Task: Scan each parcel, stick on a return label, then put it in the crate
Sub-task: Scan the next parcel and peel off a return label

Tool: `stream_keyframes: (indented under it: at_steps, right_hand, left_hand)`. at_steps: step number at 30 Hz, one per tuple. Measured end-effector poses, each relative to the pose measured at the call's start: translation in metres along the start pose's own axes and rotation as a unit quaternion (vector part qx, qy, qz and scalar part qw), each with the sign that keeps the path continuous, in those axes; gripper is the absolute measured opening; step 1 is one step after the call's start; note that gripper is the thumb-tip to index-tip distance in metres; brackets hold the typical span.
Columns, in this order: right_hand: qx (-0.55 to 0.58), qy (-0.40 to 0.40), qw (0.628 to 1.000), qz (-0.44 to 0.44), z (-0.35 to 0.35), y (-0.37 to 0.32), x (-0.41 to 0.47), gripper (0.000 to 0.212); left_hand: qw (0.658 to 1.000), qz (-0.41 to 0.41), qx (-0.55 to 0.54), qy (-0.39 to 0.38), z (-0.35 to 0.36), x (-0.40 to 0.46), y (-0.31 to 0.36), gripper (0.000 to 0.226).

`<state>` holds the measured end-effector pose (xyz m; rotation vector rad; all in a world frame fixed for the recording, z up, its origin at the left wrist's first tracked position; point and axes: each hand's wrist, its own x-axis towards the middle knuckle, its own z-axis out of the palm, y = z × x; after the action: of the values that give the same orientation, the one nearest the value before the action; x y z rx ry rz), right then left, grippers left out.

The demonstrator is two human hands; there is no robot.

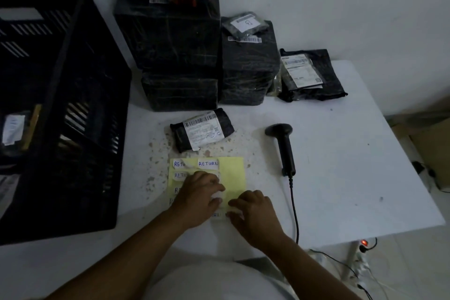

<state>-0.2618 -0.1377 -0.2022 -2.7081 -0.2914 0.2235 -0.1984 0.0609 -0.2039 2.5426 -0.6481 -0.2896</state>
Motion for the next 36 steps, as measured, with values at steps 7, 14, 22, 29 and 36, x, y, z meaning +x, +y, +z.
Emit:
stream_keyframes:
  at_steps: [7, 14, 22, 29, 36]
  right_hand:
    - [-0.024, -0.014, 1.000, 0.007, 0.008, -0.001, -0.004, 0.023]
    - [-0.005, -0.003, 1.000, 0.004, 0.008, -0.003, -0.007, 0.018]
    - [0.115, 0.103, 0.988, 0.015, -0.001, 0.001, -0.022, 0.008]
    - [0.268, 0.131, 0.953, 0.046, -0.025, 0.003, -0.001, 0.015]
    - [0.282, 0.112, 0.950, 0.070, -0.043, -0.003, 0.050, 0.016]
  left_hand:
    - [0.997, -0.012, 0.038, -0.064, 0.001, -0.001, -0.003, 0.061]
    - [0.996, -0.013, 0.055, -0.076, 0.000, -0.002, -0.002, 0.068]
    - [0.997, -0.006, 0.049, -0.061, -0.001, -0.003, 0.001, 0.067]
    - [0.995, -0.038, 0.009, -0.096, -0.004, -0.003, 0.001, 0.074]
    - [0.970, -0.150, -0.189, 0.022, -0.025, 0.008, 0.008, 0.074]
